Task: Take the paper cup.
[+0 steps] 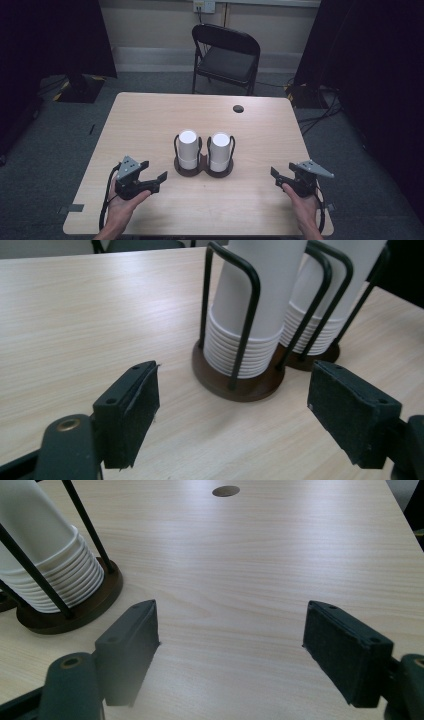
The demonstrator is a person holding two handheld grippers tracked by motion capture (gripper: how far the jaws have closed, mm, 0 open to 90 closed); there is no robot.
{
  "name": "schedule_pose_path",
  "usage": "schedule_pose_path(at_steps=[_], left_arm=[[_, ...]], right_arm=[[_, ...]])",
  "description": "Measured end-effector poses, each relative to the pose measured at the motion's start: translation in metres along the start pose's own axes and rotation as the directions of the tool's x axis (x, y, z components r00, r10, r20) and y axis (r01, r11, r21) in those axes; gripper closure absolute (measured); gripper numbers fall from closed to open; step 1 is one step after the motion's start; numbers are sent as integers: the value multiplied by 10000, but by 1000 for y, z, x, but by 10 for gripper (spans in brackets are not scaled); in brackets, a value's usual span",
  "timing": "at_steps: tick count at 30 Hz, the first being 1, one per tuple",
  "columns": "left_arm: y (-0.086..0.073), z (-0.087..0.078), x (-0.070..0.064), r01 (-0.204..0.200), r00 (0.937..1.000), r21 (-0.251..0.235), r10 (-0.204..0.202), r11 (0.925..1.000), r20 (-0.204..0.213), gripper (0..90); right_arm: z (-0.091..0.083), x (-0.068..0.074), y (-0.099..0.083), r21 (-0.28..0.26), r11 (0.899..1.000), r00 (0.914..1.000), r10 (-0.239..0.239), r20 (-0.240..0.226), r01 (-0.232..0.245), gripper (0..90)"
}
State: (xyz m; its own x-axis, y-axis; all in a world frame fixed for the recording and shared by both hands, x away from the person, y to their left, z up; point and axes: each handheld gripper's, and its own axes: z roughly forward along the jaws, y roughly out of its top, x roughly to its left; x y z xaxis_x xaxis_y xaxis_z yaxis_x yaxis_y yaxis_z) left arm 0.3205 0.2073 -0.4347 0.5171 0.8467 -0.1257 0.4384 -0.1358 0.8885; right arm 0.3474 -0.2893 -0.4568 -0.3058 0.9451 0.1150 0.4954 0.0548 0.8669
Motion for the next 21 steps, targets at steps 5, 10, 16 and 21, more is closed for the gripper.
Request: schedule_pose_path(at_steps=[5, 10, 16, 21], left_arm=[[-1, 2, 2, 168, 9998, 136, -169, 9998, 43, 186], [-2, 3, 3, 350, 9993, 165, -352, 9993, 129, 206], [-5, 2, 5, 396, 9992, 234, -396, 9989, -12, 222], [-4, 0, 5, 386, 9992, 163, -385, 9991, -83, 215]], right_arm=[[-2, 1, 2, 14, 10000, 9996, 91, -253, -91, 205], [1, 3, 4, -40, 10000, 9983, 52, -580, -54, 259], [4, 10, 5, 173, 9994, 9937, -283, -1082, 304, 249], [2, 18, 6, 10, 9990, 9880, -431, -1486, 437, 253]])
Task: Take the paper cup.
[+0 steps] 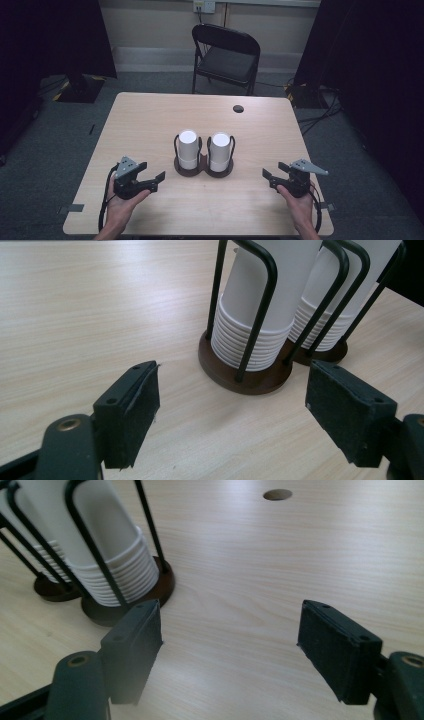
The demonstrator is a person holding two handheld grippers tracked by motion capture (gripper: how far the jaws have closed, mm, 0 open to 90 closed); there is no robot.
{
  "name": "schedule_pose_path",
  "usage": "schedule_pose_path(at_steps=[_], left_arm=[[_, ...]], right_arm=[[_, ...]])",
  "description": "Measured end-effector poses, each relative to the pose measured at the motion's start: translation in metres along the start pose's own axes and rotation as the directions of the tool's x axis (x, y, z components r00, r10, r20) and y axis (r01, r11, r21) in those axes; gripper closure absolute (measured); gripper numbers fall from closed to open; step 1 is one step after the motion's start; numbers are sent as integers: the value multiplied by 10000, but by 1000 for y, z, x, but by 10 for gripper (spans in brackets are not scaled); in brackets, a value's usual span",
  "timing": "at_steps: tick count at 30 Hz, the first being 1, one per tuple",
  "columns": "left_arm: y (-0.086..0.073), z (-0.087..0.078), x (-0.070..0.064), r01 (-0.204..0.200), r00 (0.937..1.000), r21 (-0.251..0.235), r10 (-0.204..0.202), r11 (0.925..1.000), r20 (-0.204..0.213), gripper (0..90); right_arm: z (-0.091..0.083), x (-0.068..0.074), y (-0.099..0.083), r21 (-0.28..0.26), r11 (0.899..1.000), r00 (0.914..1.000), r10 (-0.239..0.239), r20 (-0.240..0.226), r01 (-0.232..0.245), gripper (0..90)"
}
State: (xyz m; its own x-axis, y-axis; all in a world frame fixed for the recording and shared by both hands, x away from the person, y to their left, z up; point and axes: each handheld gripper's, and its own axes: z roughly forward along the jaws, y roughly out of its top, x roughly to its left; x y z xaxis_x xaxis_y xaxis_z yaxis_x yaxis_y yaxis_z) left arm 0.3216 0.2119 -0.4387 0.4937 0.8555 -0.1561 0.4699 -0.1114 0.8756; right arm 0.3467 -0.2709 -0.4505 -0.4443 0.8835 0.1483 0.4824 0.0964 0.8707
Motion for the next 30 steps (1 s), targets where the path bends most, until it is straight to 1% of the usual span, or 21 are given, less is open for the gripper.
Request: schedule_pose_path(at_steps=[2, 3, 4, 5, 6, 7, 9, 10, 11, 12, 14, 16, 17, 18, 20, 22, 24, 25, 26, 27, 30], left_arm=[[0, -1, 0, -85, 10000, 48, 85, 10000, 39, 214], [0, -1, 0, -85, 10000, 48, 85, 10000, 39, 214], [0, -1, -1, -186, 9998, 54, 186, 9998, 39, 214], [0, -1, -1, -186, 9998, 54, 186, 9998, 39, 214], [0, -1, -2, -372, 9989, 2, 372, 9993, -277, 207], [0, -2, -1, -474, 9982, 11, 474, 9989, -370, 201], [1, -1, 2, -295, 9988, -28, 294, 9996, -379, 200], [1, -1, 2, -213, 9989, -31, 211, 9998, -414, 200], [0, -1, 3, -183, 9989, -18, 183, 9998, -421, 200], [0, 0, 3, -192, 9988, -5, 192, 9998, -456, 200], [1, 0, 2, -250, 9986, -13, 249, 9997, -467, 201], [1, -1, 2, -312, 9986, 9, 313, 9995, -425, 201], [1, -1, 1, -306, 9988, -17, 305, 9995, -385, 201], [1, 0, 1, -308, 9990, -1, 308, 9995, -332, 201], [1, -1, 0, -365, 9993, 50, 365, 9993, -68, 215], [1, -1, -1, -394, 9992, 29, 394, 9992, -49, 213], [1, -2, -3, -439, 9990, 2, 439, 9990, 12, 211], [1, -2, -3, -439, 9990, 2, 439, 9990, 12, 210], [2, -2, -2, -410, 9992, 20, 410, 9992, 26, 207], [2, -2, -2, -407, 9992, 39, 407, 9992, 20, 205], [1, -2, -1, -335, 9994, 44, 336, 9994, -33, 206]], right_arm=[[-1, 6, 1, -63, 9998, 9997, -174, -143, 173, 253], [-1, 9, 2, -35, 9998, 9996, -209, -183, 208, 252], [0, 11, 3, -27, 9997, 9995, -242, -191, 242, 248], [0, 11, 3, -27, 9997, 9995, -242, -191, 242, 248], [0, 16, 5, -75, 9997, 9995, -225, -240, 223, 245], [0, 18, 6, -73, 9997, 9991, -254, -350, 251, 246], [1, 22, 9, -120, 9989, 9981, -448, -431, 443, 251], [1, 24, 10, -127, 9988, 9973, -471, -563, 465, 251], [2, 27, 11, -137, 9983, 9969, -568, -552, 561, 248], [3, 30, 12, -138, 9979, 9967, -633, -516, 626, 245], [5, 35, 15, -126, 9976, 9939, -695, -853, 687, 237], [5, 38, 18, -180, 9967, 9927, -810, -897, 797, 237], [5, 43, 23, -295, 9958, 9889, -901, -1185, 872, 252], [5, 46, 25, -357, 9948, 9873, -994, -1242, 957, 253], [6, 51, 31, -469, 9920, 9843, -1220, -1275, 1169, 255], [9, 55, 37, -546, 9908, 9812, -1305, -1421, 1239, 258], [11, 60, 43, -779, 9867, 9749, -1535, -1615, 1424, 258], [11, 60, 43, -779, 9867, 9749, -1535, -1615, 1424, 258], [12, 64, 49, -963, 9832, 9693, -1705, -1774, 1553, 256], [12, 66, 51, -1049, 9814, 9660, -1780, -1874, 1605, 255], [14, 71, 58, -1173, 9801, 9626, -1814, -2014, 1601, 252]])
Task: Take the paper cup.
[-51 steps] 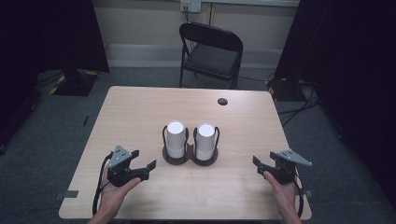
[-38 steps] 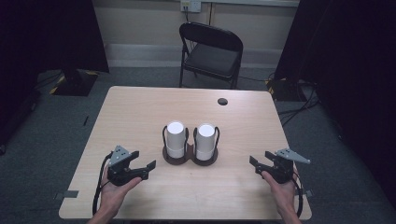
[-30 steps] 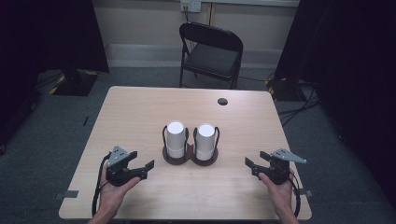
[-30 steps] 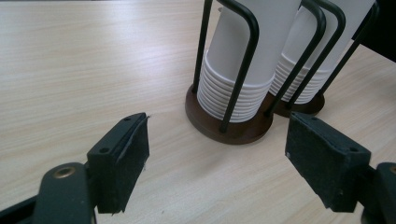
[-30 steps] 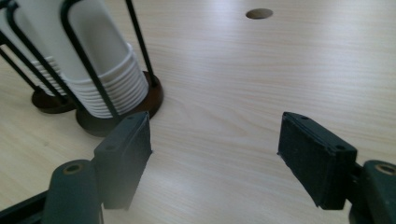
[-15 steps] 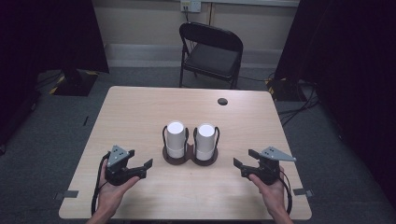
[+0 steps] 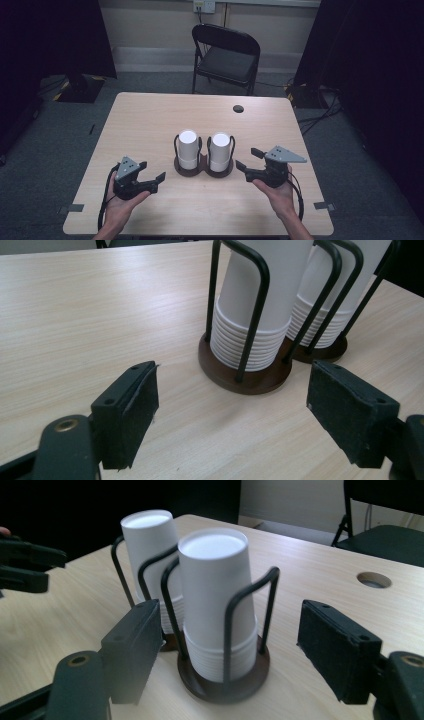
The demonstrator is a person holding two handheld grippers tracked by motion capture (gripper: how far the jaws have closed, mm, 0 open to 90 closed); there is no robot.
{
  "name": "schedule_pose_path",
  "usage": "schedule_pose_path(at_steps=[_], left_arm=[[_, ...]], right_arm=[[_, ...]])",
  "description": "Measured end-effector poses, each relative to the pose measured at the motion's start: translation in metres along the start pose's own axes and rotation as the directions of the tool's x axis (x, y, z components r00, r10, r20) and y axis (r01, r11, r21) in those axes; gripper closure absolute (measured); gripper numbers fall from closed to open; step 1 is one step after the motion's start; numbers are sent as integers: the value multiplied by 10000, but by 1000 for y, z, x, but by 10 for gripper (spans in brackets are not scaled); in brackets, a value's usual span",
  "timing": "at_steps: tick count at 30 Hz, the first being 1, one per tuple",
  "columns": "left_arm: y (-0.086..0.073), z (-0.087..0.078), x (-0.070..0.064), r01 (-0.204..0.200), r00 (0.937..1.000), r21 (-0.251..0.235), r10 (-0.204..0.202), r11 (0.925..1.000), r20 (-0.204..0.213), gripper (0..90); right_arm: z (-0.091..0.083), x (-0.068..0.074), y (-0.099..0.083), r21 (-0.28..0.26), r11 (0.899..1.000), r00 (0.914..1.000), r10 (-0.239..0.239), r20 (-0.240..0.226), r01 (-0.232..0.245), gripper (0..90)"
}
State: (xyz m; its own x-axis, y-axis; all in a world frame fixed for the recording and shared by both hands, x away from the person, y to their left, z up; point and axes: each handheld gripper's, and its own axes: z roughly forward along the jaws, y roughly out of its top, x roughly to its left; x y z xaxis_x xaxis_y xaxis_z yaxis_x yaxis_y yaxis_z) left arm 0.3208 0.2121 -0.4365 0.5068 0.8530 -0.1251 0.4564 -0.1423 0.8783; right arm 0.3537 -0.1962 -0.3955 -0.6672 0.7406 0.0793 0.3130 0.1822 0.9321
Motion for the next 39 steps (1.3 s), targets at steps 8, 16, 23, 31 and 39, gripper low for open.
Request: schedule_pose_path(at_steps=[8, 16, 23, 31, 39], left_arm=[[1, 0, -2, -133, 9999, 2, 133, 9999, 104, 205], [0, 0, -2, -78, 9999, 40, 78, 10000, 115, 200], [0, -2, 1, -19, 10000, 17, 19, 10000, 14, 201], [0, -3, 0, -22, 10000, -46, 22, 10000, 38, 201], [0, -3, 0, -80, 10000, -8, 80, 10000, 15, 201]], right_arm=[[13, 2, 23, -255, 9994, 9989, -256, -394, 246, 252], [32, 4, 42, -613, 9976, 9968, -357, -709, 313, 249], [54, 8, 50, -283, 9965, 9935, -802, -810, 781, 246], [76, 0, 51, 50, 9971, 9924, -748, -979, 757, 248], [90, -1, 45, 223, 9971, 9922, -702, -1030, 729, 250]])
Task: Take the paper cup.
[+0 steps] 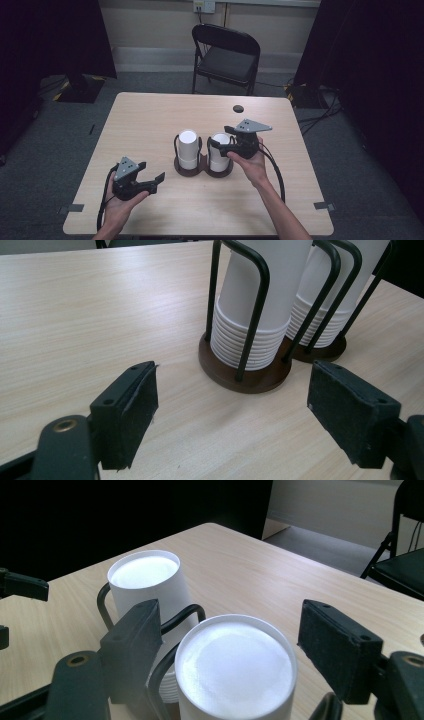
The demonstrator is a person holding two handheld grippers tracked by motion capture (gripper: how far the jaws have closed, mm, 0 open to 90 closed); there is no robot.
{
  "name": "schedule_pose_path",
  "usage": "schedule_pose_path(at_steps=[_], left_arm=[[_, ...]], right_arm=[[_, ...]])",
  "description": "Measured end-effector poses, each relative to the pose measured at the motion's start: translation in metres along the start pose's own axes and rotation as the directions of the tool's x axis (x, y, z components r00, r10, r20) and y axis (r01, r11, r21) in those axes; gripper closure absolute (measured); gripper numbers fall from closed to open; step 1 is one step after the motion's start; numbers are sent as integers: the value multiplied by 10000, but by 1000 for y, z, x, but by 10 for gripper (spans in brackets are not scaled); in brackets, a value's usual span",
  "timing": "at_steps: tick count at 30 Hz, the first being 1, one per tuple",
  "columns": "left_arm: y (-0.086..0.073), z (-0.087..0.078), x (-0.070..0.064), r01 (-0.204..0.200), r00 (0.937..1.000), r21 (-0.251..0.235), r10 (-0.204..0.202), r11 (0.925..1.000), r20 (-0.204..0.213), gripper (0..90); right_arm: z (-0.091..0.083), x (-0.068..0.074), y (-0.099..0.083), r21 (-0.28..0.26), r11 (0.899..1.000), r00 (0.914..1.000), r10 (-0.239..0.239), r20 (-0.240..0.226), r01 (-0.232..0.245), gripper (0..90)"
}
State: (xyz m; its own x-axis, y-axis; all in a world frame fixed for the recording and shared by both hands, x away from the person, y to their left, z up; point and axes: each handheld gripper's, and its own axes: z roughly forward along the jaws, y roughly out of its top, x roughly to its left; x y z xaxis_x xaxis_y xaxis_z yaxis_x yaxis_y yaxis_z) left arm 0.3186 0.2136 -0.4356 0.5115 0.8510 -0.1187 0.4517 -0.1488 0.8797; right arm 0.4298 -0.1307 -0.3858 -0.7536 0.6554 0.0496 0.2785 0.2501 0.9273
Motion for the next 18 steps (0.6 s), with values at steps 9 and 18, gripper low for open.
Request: schedule_pose_path(at_steps=[9, 18], left_arm=[[0, 0, 0, 28, 10000, -6, -28, 10000, 5, 201], [0, -1, 0, 12, 10000, -42, -12, 10000, -32, 201]], right_arm=[[7, -6, -8, 272, 9994, 9997, 213, 73, -215, 263], [9, -9, -13, 429, 9989, 9998, 194, 7, -195, 272]])
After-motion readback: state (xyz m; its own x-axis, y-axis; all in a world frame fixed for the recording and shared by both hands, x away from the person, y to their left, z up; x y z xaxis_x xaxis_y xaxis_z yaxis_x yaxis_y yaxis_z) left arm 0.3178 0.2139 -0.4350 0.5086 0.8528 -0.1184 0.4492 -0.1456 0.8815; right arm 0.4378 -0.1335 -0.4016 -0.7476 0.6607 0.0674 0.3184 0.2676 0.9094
